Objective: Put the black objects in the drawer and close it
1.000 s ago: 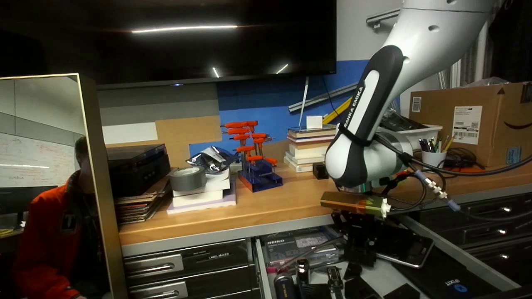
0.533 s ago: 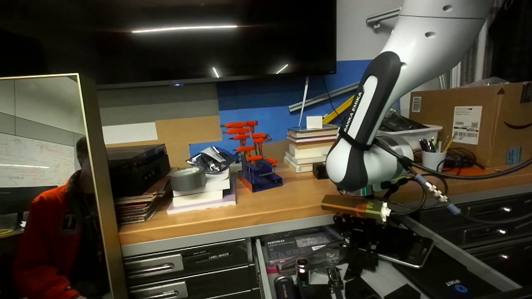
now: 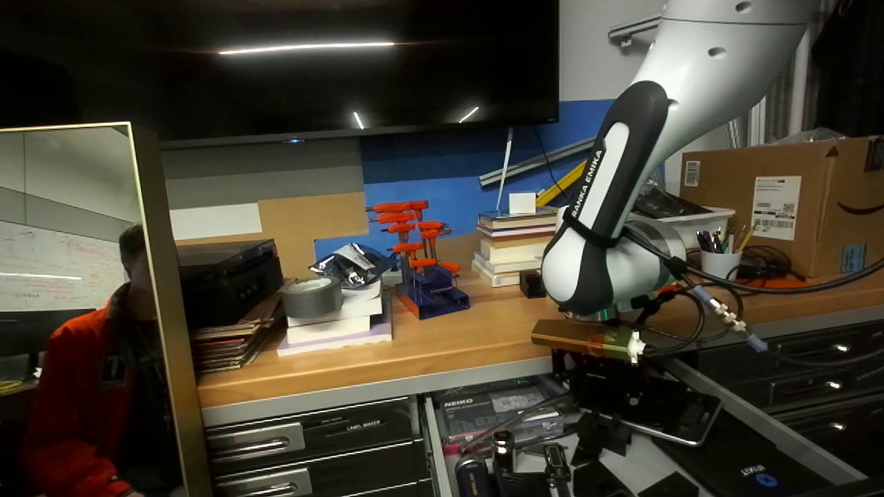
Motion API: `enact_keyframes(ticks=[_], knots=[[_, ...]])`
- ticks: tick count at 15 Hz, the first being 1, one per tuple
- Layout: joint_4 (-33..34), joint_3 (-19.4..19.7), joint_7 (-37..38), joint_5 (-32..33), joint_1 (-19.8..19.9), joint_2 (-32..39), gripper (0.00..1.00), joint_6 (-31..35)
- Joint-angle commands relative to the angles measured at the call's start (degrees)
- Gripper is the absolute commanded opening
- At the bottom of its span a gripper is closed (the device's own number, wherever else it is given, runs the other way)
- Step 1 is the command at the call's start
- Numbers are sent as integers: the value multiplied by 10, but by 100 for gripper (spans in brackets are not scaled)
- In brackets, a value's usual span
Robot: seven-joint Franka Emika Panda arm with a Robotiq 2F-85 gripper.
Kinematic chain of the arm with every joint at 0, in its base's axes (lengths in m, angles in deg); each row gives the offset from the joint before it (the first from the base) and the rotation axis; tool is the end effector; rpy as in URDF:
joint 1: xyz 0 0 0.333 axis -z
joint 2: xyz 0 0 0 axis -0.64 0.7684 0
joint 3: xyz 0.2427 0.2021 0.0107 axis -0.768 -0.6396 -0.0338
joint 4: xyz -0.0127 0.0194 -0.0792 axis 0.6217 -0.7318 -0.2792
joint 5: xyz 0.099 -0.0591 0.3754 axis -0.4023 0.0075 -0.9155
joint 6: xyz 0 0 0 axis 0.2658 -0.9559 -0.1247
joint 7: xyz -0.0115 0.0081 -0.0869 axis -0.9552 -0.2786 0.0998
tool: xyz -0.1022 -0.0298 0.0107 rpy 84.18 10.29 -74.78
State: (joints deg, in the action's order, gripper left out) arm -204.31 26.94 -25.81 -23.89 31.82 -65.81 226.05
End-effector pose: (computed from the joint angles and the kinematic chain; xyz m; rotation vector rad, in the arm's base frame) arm 0.5090 -0.0281 0.1681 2.6171 -1.5511 -0.0027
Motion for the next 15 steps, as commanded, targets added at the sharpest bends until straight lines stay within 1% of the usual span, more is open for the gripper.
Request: enact_keyframes(ticks=[1,3,6,8,11,15], knots=[[9,34,56,69,-43,-48,100,-49],[24,32,71,108,-48,-72,100,-84],[56,7,65,145,-35,-108,100,-144],[86,-6,58,172,-26,-118,100,-171],[126,-19,48,216,-12,-116,100,-175],[179,-24,6,262,11,-88,100,-145]])
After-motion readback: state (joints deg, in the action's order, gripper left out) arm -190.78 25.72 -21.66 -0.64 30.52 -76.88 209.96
